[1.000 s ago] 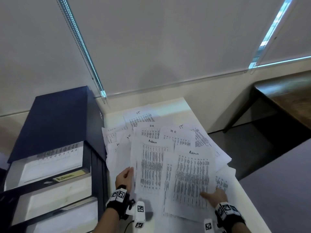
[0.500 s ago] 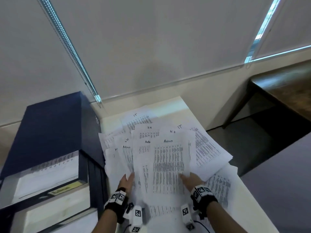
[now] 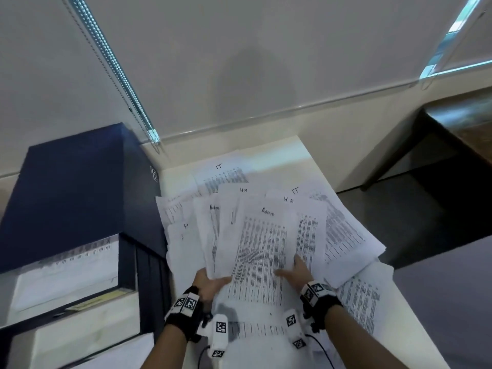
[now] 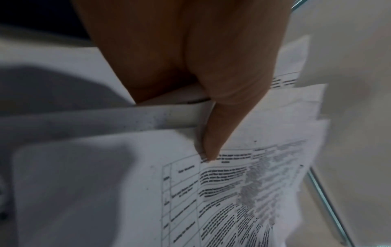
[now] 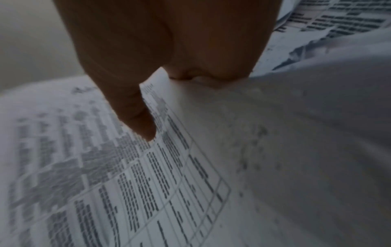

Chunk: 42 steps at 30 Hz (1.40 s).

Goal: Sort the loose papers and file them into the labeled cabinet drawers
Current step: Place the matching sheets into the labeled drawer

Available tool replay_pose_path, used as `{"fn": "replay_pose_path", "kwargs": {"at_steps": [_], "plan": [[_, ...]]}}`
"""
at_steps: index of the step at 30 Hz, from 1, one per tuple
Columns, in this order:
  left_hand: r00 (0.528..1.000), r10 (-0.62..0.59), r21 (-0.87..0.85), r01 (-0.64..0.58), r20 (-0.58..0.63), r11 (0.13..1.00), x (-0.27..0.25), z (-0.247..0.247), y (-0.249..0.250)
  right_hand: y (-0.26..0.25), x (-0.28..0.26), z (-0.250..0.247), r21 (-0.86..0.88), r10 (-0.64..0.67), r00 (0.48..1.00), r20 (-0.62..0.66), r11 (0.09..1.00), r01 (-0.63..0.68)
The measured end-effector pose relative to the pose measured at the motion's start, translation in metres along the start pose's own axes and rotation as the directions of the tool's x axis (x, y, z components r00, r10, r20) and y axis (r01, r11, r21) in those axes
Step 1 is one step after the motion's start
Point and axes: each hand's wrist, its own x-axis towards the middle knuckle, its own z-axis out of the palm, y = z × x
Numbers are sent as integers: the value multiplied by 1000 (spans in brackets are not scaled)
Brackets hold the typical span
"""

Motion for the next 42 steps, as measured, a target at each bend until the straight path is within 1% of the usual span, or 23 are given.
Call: {"fn": "replay_pose_path", "kwargs": {"at_steps": [2, 4, 6, 9, 11, 13, 14, 16, 17, 18, 19, 20, 21, 22, 26, 28, 30, 32, 34, 37, 40, 41, 42], "plan": [[999, 50, -19, -50, -8, 999, -12, -7, 11, -11, -3, -5, 135, -16, 995, 102, 991, 3], [991, 129, -98, -131, -32, 986, -28, -17, 24, -17, -3, -13, 269, -72, 994, 82, 962, 47], [973, 222, -88, -227, -68, 970, -45, -28, 37, -30, -10, -19, 337, -141, 988, 65, 935, 112], [923, 378, -47, -382, -73, 923, -73, -44, 68, -79, -54, -24, 348, -323, 947, 5, 888, 301], [846, 523, -30, -529, -102, 848, -98, -48, 97, -113, -84, -31, 260, -476, 874, -94, 836, 483], [747, 641, -12, -652, -177, 758, -126, -52, 124, -139, -116, -42, 214, -627, 753, -200, 721, 658], [695, 683, -11, -703, -222, 711, -139, -56, 134, -152, -133, -50, 154, -692, 673, -261, 658, 737], [602, 738, -37, -782, -304, 623, -165, -60, 151, -165, -153, -66, 39, -770, 541, -339, 563, 826], [556, 761, -42, -815, -335, 578, -177, -62, 156, -170, -162, -72, 2, -790, 493, -365, 528, 849], [516, 784, -41, -843, -347, 536, -186, -63, 160, -173, -172, -78, -29, -804, 459, -379, 506, 862], [483, 803, -49, -865, -350, 499, -192, -63, 162, -176, -179, -81, -21, -804, 458, -381, 502, 864], [471, 810, -47, -872, -349, 487, -195, -62, 162, -177, -186, -83, 12, -784, 488, -384, 524, 851], [470, 812, -40, -872, -347, 487, -198, -59, 161, -176, -191, -83, 51, -761, 530, -373, 554, 831], [491, 797, -22, -855, -350, 517, -194, -56, 157, -172, -192, -80, 86, -736, 576, -356, 588, 804], [676, 675, 57, -693, -295, 719, -169, -29, 125, -132, -174, -61, 89, -583, 764, -275, 776, 624], [762, 592, 100, -589, -263, 802, -156, -13, 104, -113, -165, -48, -12, -556, 799, -227, 822, 569], [805, 537, 93, -532, -253, 842, -149, -4, 90, -102, -157, -42, -128, -579, 787, -214, 815, 565], [813, 522, 57, -526, -257, 848, -149, 0, 86, -101, -154, -40, -196, -572, 788, -229, 820, 538], [799, 537, 66, -541, -270, 839, -155, 0, 94, -110, -157, -44, -164, -561, 783, -269, 828, 536], [720, 613, 42, -637, -326, 770, -167, -11, 116, -129, -182, -58, 168, -544, 782, -304, 778, 606], [670, 687, -64, -727, -283, 683, -177, -24, 130, -136, -205, -76, 251, -669, 690, -276, 643, 723], [664, 697, -82, -737, -271, 671, -176, -26, 129, -133, -205, -80, 249, -694, 672, -260, 624, 741], [674, 690, -107, -731, -264, 674, -172, -26, 126, -129, -201, -81, 234, -700, 677, -230, 635, 736]]}}
